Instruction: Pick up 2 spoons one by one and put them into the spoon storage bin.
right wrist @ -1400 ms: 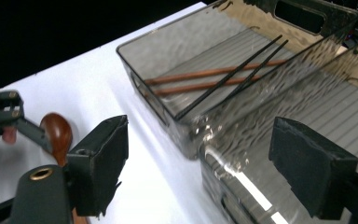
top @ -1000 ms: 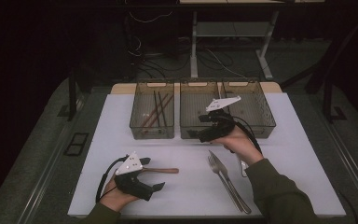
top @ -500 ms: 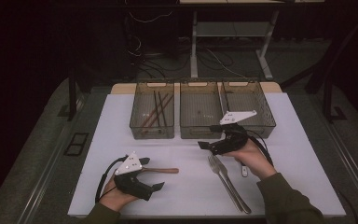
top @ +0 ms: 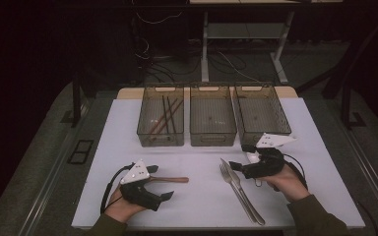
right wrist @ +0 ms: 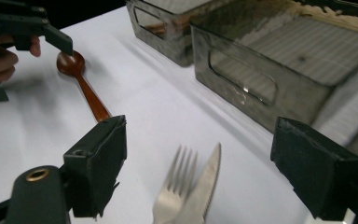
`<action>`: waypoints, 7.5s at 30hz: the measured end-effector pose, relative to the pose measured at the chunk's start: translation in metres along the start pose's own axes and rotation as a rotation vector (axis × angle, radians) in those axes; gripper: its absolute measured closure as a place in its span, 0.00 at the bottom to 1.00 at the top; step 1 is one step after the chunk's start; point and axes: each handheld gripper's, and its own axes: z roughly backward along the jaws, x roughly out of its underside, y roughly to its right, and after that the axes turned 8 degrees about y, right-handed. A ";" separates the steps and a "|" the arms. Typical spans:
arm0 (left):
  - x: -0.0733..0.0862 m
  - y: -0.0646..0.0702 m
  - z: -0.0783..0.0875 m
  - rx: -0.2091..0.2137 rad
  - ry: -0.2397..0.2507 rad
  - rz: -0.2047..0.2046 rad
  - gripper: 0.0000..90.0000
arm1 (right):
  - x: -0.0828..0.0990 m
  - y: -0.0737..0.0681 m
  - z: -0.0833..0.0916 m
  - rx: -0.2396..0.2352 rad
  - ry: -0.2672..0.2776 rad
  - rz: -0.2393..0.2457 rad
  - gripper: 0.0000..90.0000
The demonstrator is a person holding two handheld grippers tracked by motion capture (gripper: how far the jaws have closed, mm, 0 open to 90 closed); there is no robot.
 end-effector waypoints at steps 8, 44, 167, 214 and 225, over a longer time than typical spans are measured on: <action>-0.001 -0.002 -0.003 0.001 -0.002 0.003 0.00 | 0.027 0.000 0.023 0.050 -0.007 -0.001 0.20; -0.012 -0.021 -0.010 -0.035 -0.159 -0.001 0.75 | 0.078 0.007 0.066 0.158 -0.014 -0.038 0.20; -0.008 -0.042 0.031 -0.145 -0.229 -0.029 0.89 | 0.078 0.007 0.063 0.165 -0.038 -0.007 0.20; -0.084 -0.057 -0.038 -0.177 -0.041 0.031 0.89 | 0.078 0.006 0.064 0.169 -0.035 -0.009 0.20; -0.107 -0.062 -0.081 -0.171 -0.018 0.026 0.89 | 0.078 0.007 0.064 0.168 -0.033 -0.011 0.20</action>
